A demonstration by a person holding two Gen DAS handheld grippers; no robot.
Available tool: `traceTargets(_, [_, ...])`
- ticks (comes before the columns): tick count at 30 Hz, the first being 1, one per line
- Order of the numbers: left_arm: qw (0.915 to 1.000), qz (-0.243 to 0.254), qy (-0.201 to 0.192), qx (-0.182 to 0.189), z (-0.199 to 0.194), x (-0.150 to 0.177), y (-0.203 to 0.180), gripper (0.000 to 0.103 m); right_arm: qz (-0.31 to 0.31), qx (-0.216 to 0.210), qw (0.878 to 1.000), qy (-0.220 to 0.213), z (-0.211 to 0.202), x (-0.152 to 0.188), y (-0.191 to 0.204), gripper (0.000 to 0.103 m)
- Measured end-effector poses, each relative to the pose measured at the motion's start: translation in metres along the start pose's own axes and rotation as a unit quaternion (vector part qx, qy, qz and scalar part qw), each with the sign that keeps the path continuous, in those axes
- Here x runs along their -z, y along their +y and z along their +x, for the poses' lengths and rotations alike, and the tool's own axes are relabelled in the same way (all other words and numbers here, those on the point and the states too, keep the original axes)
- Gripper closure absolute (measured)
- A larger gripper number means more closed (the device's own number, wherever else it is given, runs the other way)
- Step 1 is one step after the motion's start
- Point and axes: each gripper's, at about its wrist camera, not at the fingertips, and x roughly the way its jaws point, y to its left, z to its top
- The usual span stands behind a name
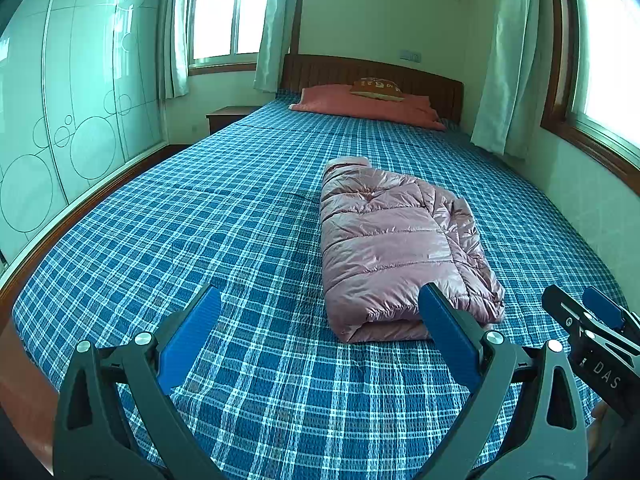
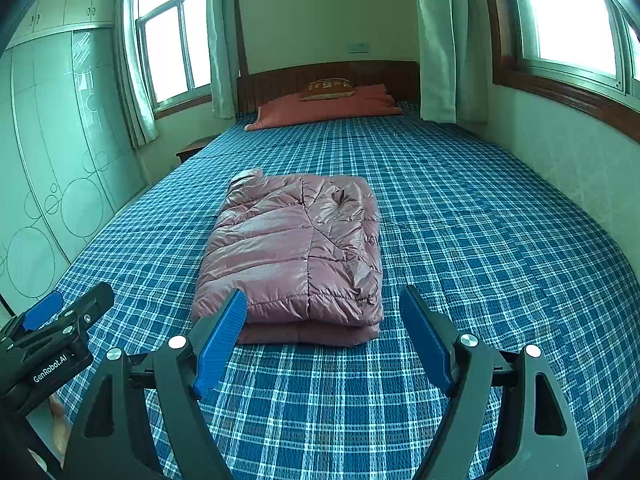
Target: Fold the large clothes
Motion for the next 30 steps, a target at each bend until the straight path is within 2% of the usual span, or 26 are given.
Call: traceTargets(30, [1.0,0.0,0.003,0.002,0.0027,0.0043,-0.001,0.004,-0.001,-0.001,1.0,0.003,0.0037,0.0032,0.0018,0.026])
